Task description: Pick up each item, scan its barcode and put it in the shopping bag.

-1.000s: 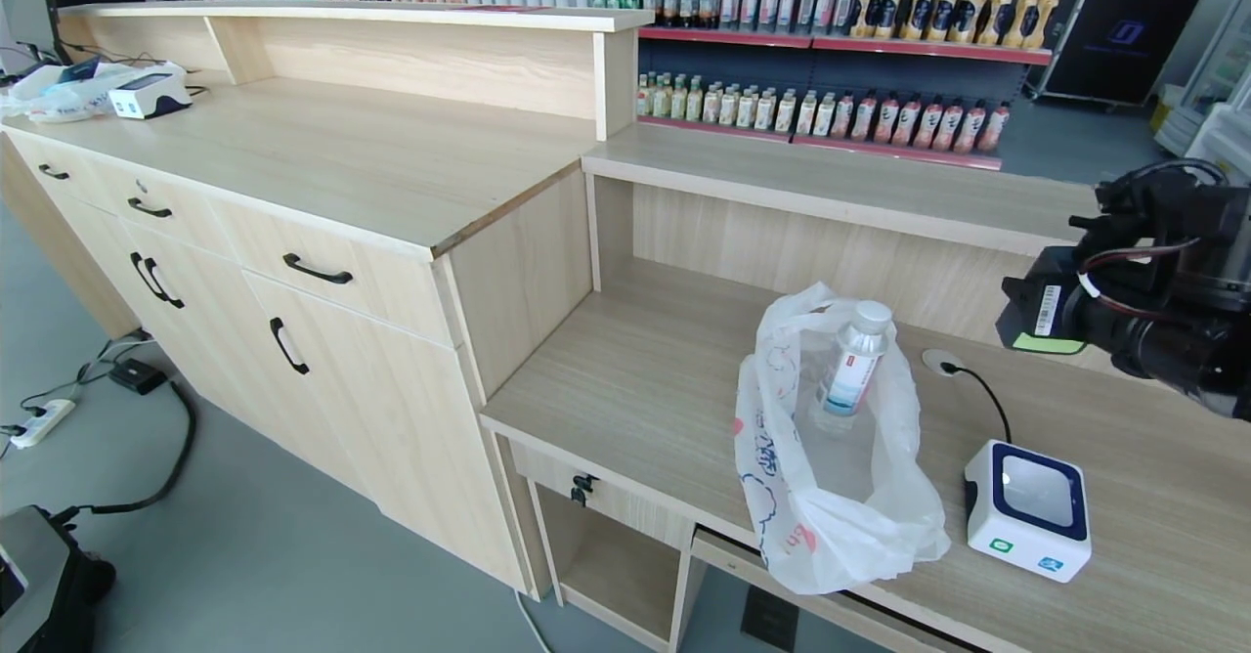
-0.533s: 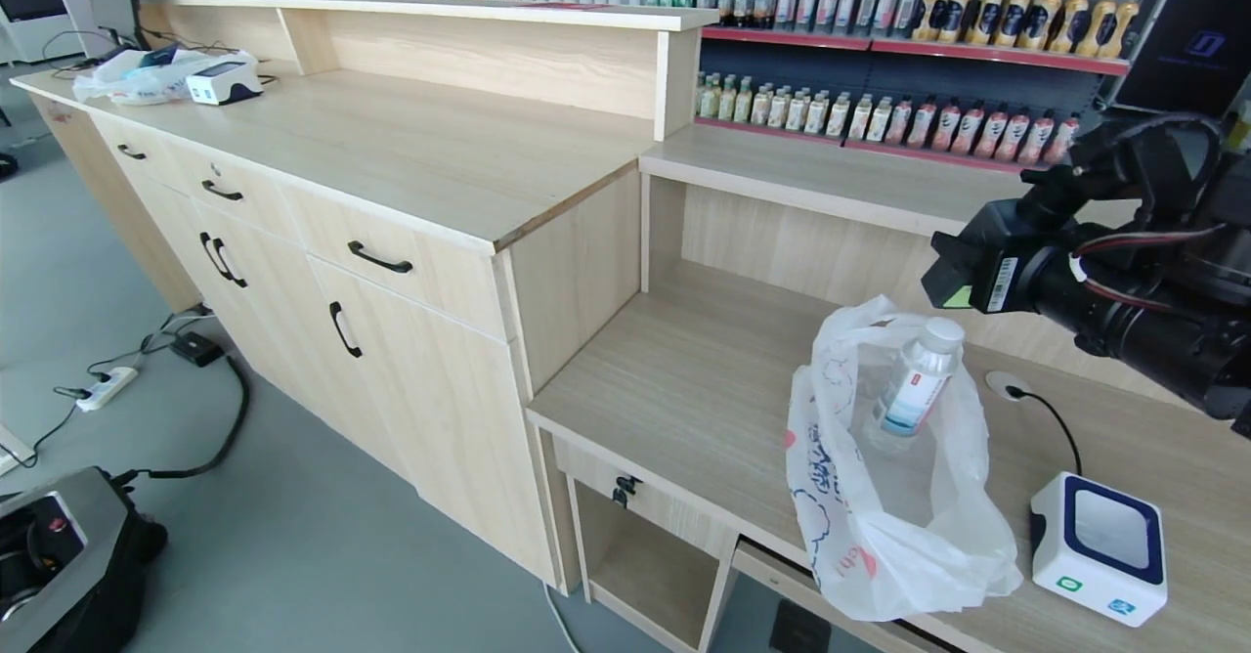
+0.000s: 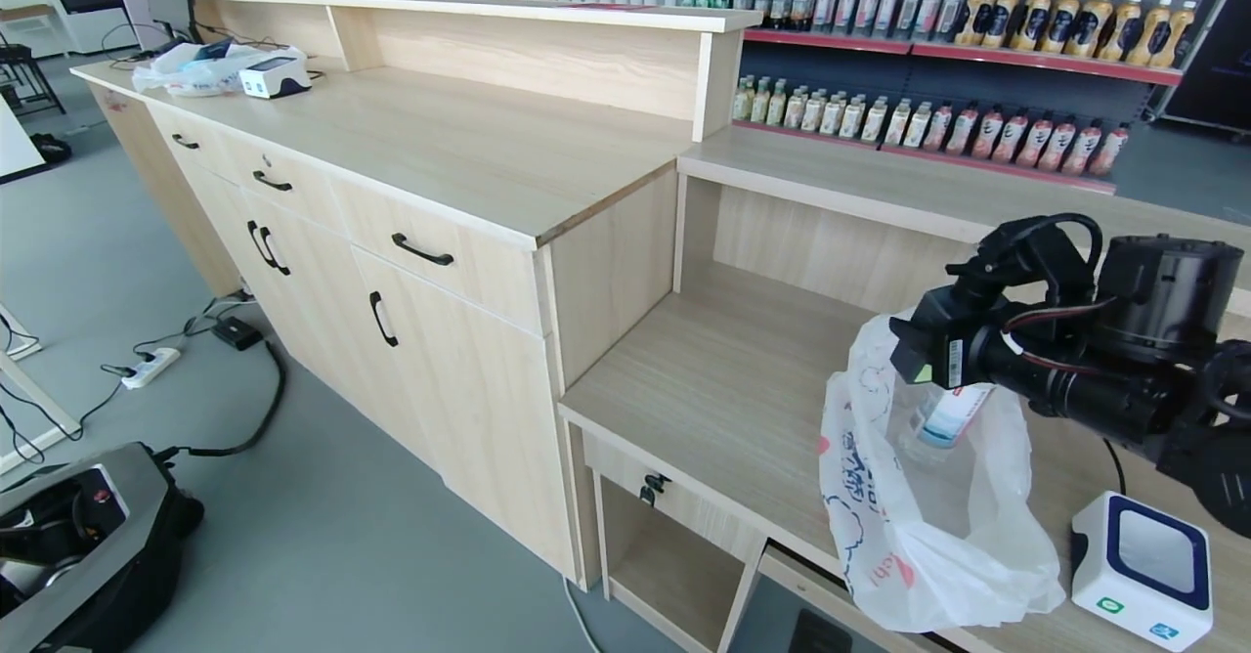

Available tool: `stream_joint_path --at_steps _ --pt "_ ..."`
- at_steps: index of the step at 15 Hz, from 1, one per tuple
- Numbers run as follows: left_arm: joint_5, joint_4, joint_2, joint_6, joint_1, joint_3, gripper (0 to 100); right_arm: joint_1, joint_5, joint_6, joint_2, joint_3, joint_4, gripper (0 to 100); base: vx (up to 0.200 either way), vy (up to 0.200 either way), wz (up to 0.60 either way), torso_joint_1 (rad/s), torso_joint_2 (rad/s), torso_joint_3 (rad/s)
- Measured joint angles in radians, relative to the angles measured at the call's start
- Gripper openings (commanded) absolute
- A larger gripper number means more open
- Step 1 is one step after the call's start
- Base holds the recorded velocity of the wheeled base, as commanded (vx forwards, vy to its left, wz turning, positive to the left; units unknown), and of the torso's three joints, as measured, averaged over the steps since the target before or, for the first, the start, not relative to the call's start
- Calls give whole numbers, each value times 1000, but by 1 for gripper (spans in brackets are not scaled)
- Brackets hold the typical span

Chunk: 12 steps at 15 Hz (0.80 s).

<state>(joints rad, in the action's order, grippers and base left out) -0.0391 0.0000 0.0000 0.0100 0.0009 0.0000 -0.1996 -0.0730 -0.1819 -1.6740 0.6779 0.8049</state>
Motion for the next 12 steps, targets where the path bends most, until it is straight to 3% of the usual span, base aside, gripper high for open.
stream_joint_path --at_steps 12 --pt "0 0 0 0 0 0 100 39 0 -5 -148 -42 26 0 0 0 0 0 0 0"
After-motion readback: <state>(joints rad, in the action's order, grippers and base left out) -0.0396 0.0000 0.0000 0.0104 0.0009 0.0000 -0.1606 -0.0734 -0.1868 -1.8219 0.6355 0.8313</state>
